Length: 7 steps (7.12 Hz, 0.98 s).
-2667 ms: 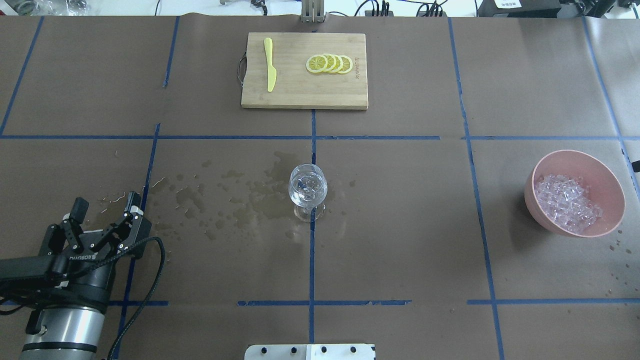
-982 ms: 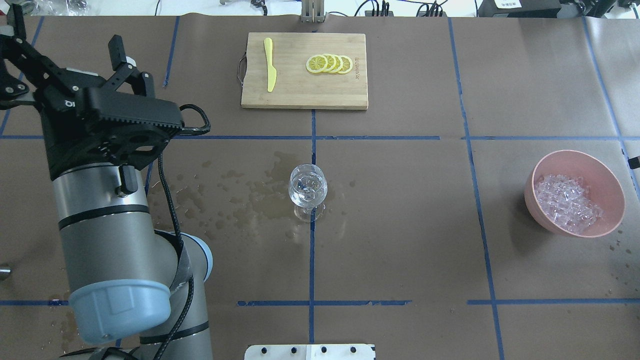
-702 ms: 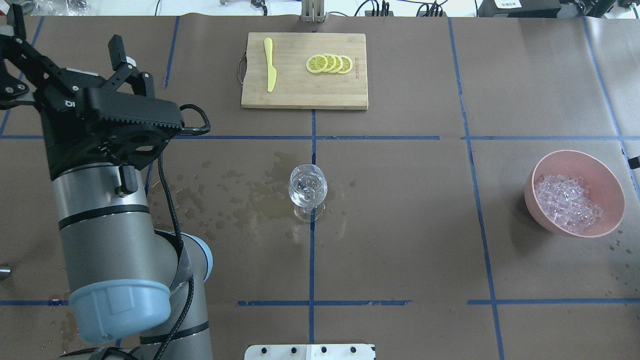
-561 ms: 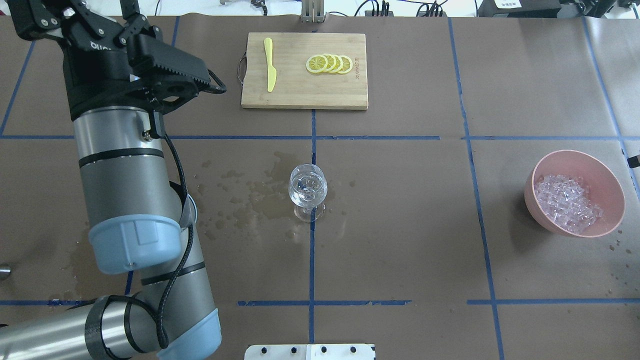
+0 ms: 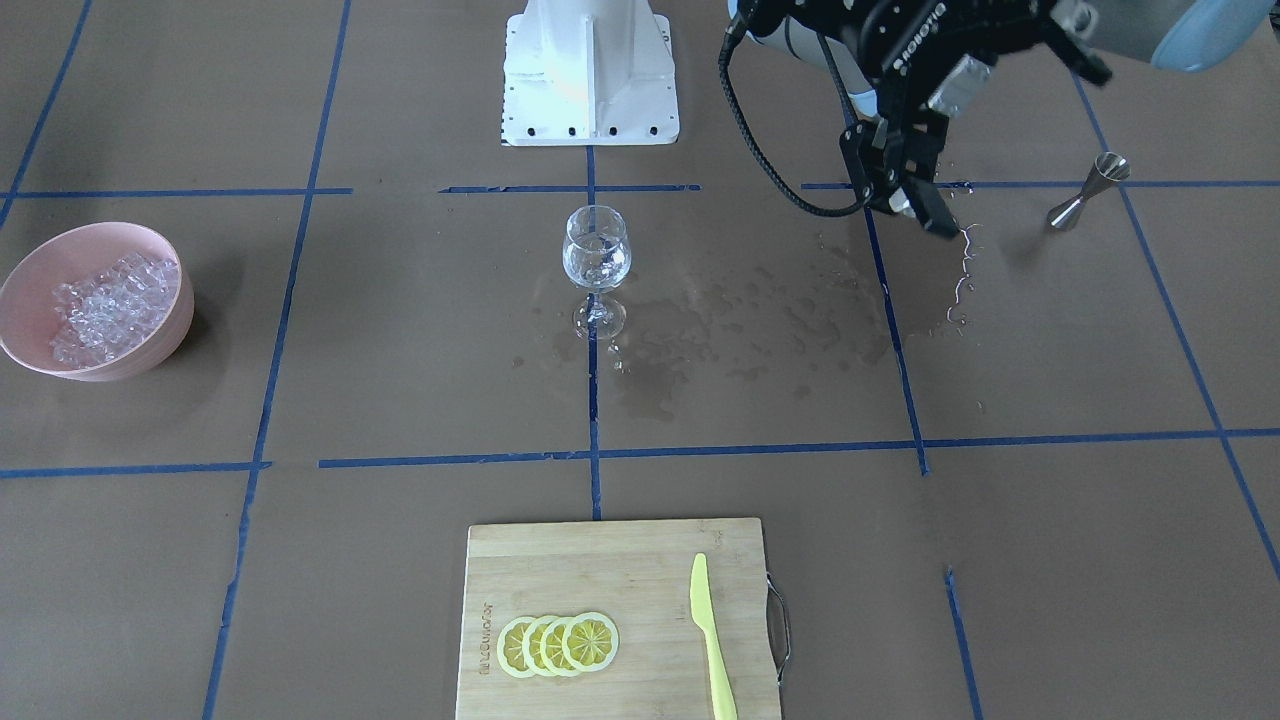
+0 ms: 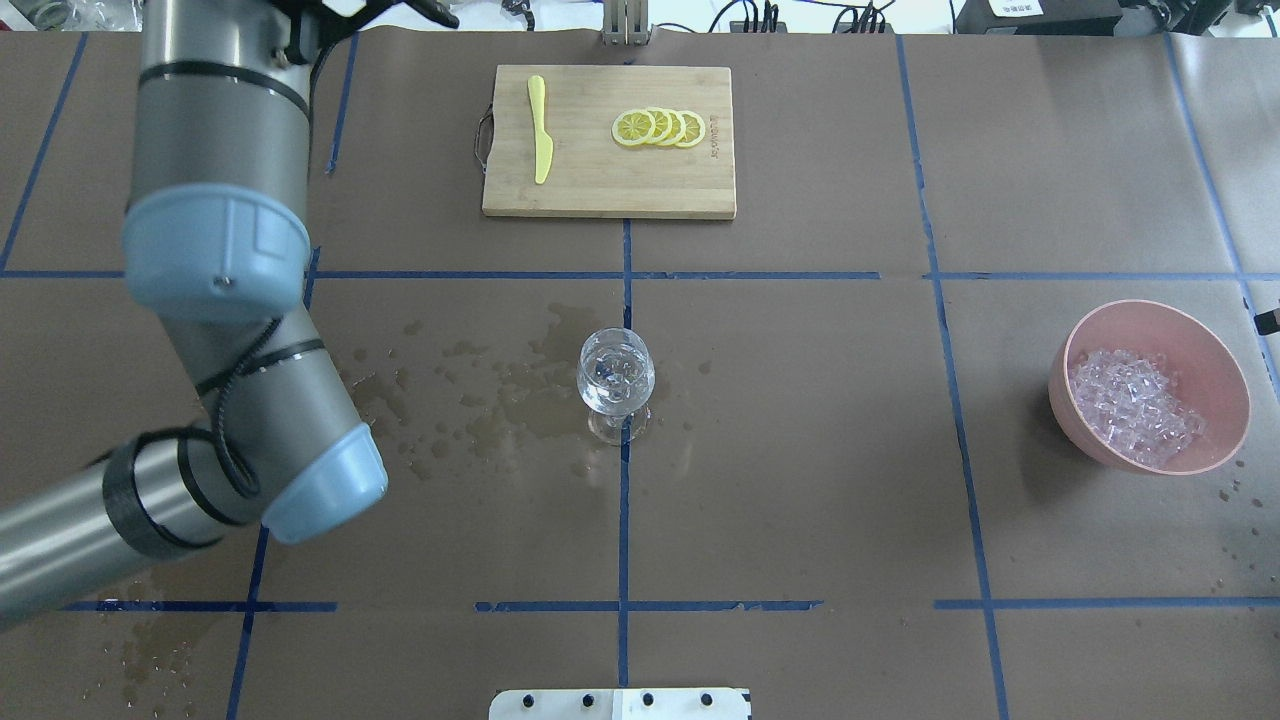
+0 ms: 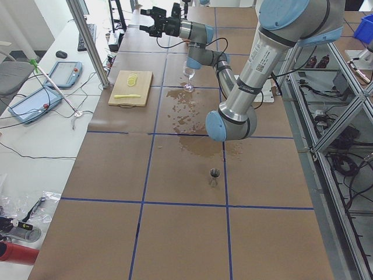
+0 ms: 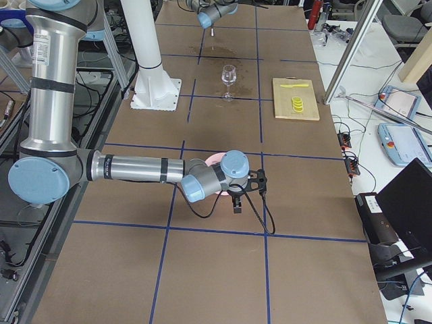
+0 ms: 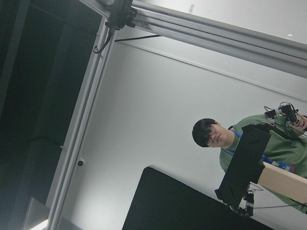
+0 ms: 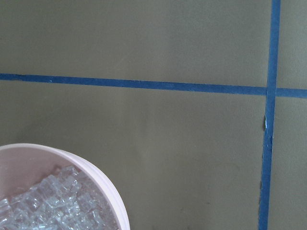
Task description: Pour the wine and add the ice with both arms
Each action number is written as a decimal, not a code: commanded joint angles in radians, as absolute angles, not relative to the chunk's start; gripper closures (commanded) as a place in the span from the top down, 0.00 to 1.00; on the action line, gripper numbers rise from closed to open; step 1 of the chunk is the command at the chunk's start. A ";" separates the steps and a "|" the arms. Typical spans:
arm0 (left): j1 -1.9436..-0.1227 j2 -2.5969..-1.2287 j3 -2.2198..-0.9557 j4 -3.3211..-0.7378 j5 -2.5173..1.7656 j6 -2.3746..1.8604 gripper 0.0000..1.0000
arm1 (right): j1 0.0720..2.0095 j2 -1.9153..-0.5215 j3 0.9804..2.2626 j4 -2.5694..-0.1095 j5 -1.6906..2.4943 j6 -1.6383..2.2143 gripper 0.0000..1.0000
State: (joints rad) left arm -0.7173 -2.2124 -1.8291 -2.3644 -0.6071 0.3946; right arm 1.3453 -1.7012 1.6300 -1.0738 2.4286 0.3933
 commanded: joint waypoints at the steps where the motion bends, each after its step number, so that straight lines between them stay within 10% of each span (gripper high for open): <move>1: -0.927 -2.204 -1.800 -2.175 -1.048 0.079 1.00 | 1.345 -1.701 1.635 -1.074 2.430 0.416 1.00; 7: -1.441 -1.869 -1.799 -1.747 -2.077 -0.103 1.00 | 1.345 -1.651 1.638 -1.072 2.391 0.434 1.00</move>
State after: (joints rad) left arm -1.3435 -1.9256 -1.7987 -1.9087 -1.8819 -0.0905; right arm 1.3453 -1.6659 1.6358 -1.0735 2.3969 0.4212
